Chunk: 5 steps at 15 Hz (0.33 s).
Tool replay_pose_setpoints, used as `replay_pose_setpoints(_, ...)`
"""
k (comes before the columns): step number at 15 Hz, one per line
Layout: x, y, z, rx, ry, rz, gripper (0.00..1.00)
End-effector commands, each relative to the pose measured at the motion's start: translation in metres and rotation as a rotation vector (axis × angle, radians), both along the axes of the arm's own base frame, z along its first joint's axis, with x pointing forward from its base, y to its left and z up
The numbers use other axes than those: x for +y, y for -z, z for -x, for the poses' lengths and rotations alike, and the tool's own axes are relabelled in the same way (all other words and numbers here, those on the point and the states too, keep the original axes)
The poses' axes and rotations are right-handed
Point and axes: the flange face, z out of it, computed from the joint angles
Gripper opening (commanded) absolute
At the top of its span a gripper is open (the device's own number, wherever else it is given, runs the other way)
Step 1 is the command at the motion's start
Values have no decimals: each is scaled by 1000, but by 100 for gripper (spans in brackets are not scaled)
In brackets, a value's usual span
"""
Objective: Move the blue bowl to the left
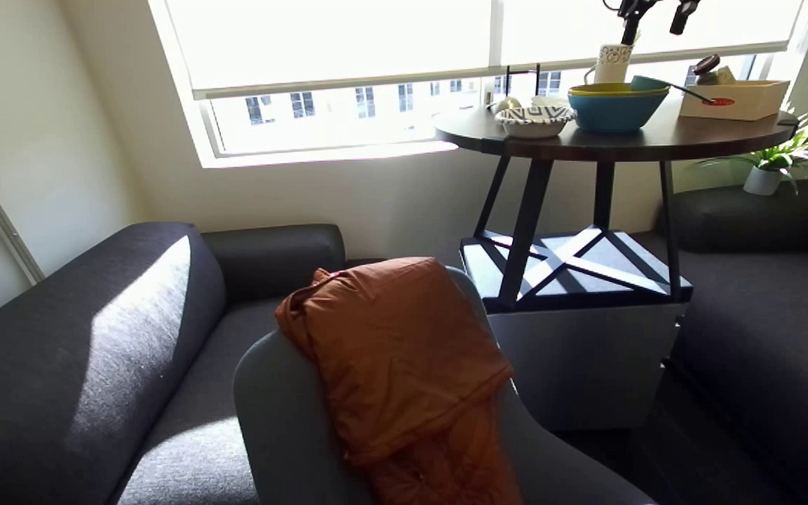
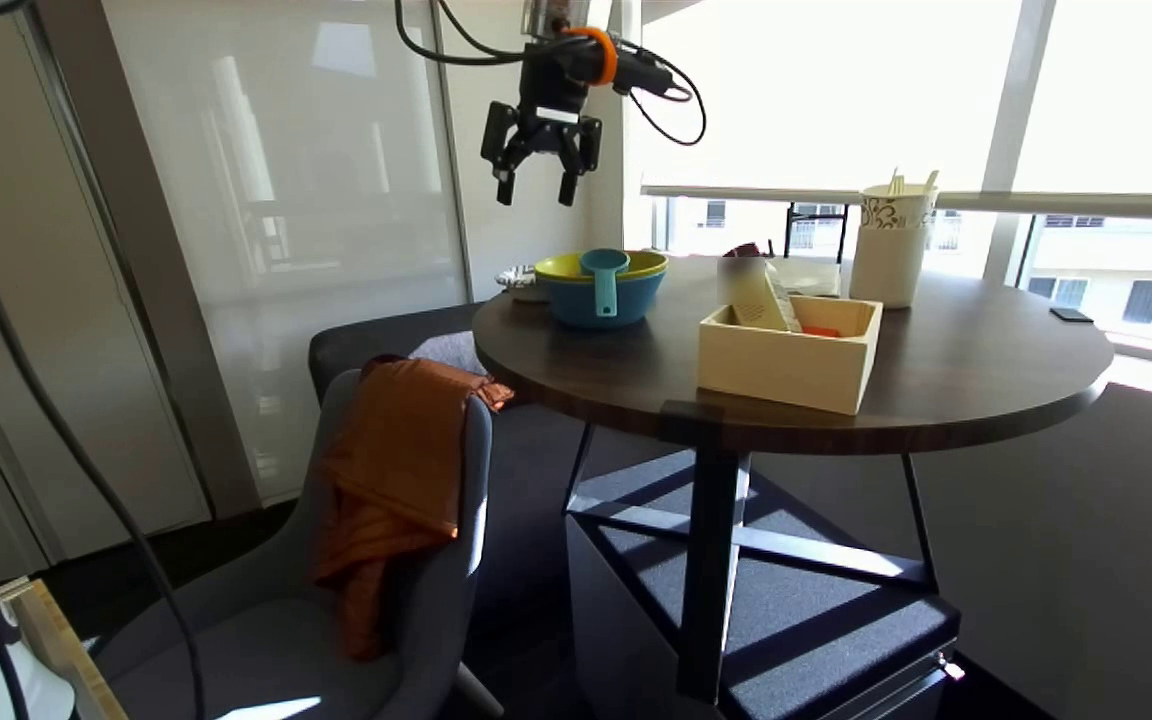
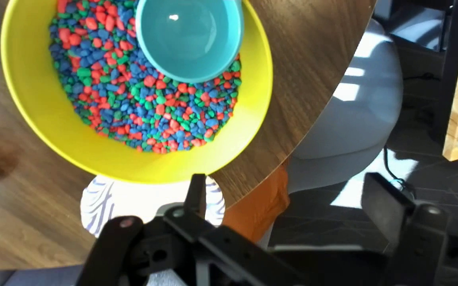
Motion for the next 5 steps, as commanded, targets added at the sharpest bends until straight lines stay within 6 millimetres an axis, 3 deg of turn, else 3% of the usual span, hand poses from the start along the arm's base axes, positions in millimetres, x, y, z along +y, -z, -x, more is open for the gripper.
replay_pose_setpoints(1,-14,-40,35,-155,19,-110,100)
replay_pose_setpoints(4,-31,-67,56,-261,150,-150,100)
replay_pose_setpoints(5,-30,-61,40,-193,95,-109,100)
